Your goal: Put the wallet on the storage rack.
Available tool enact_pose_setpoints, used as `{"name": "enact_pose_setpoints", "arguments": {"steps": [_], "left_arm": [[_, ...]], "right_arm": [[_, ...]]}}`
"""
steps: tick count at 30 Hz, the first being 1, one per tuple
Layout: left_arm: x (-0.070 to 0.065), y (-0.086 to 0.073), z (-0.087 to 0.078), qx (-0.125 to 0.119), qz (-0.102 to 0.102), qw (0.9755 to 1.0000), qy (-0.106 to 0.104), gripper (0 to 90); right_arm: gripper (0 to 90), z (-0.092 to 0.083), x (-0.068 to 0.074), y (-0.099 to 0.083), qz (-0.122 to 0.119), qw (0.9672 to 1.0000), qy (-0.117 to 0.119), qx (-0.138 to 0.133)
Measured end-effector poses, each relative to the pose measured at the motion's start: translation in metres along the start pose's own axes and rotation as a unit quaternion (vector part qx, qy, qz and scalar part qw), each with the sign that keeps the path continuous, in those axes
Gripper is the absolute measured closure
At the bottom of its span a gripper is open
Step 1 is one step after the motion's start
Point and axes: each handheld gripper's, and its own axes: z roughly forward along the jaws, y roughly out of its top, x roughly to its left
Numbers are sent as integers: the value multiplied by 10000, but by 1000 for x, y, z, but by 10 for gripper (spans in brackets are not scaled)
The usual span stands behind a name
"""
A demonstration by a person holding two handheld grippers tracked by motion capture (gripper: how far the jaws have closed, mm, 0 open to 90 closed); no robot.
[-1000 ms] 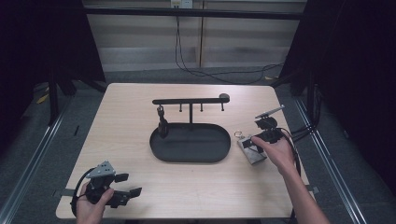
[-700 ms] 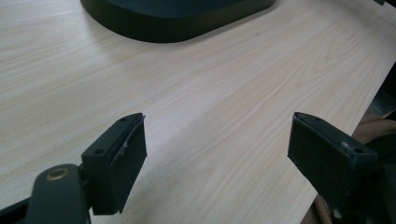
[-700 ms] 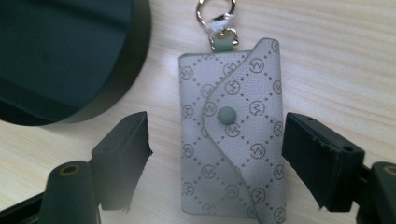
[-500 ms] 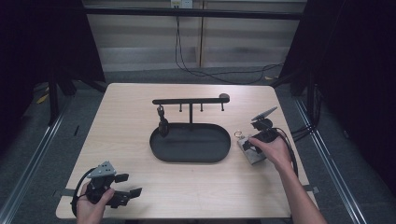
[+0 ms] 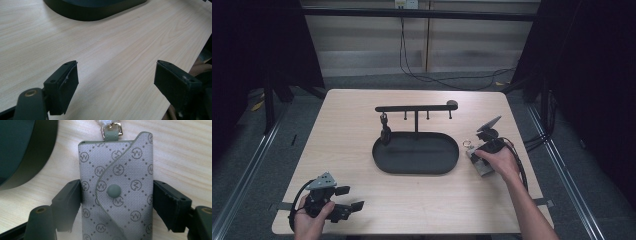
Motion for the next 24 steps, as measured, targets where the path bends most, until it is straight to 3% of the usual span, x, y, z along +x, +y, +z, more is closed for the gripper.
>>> {"name": "enact_pose_setpoints", "arguments": {"steps": [6, 10, 16, 24], "left_arm": [[0, 0, 0, 17, 12, 10000, 7, 194], [0, 0, 0, 5, 1, 10000, 4, 194], [0, 0, 0, 7, 28, 10000, -12, 194], [0, 1, 0, 4, 20, 10000, -14, 194]], "right_arm": [[288, 3, 5, 2, 3, 9998, -183, 93], [326, -2, 5, 5, 47, 9996, -185, 198], [332, -12, 6, 9, 113, 9998, -43, 134], [334, -23, 9, 11, 61, 9997, -98, 218]]}}
